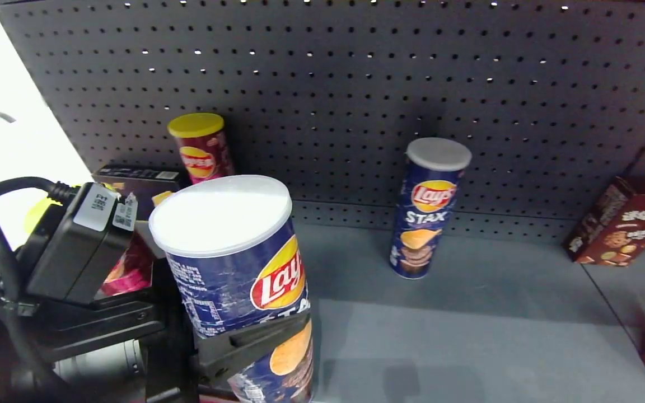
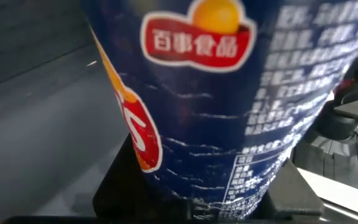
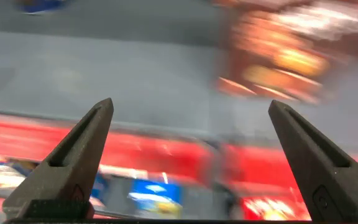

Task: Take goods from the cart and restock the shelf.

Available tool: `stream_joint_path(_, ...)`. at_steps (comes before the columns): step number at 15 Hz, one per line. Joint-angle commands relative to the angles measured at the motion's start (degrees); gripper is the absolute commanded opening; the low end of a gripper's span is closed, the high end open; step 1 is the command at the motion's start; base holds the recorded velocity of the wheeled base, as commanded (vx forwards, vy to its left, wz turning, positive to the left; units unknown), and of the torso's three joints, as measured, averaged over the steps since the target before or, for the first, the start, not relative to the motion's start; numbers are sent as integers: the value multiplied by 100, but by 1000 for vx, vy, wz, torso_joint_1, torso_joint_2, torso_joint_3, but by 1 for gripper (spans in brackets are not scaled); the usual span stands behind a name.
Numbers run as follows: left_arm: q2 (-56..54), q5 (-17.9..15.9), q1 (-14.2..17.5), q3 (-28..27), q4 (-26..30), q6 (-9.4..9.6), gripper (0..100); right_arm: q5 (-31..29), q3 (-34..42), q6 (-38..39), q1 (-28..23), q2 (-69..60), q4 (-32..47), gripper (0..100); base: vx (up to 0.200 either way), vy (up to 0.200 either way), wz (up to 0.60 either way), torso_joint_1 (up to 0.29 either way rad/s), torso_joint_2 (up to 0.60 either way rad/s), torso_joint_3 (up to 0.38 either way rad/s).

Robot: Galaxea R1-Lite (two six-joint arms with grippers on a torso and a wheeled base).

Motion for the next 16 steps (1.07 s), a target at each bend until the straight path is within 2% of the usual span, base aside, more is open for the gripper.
stream_joint_path(1,16,8,37,11,-2,4,0,2,0,-7,4,0,4,100,0,0,0,0,0,0)
stream_joint_path(11,-10,8,63,38,-2,-5,0,2,0,2,4,0,4,100,0,0,0,0,0,0)
stream_joint_path(13,-10,8,63,29,-2,-13,0,2,0,2,4,0,-4,100,0,0,-600,2,5,2)
stream_joint_path(16,-10,8,63,38,-2,-13,0,2,0,-7,4,0,-4,100,0,0,0,0,0,0)
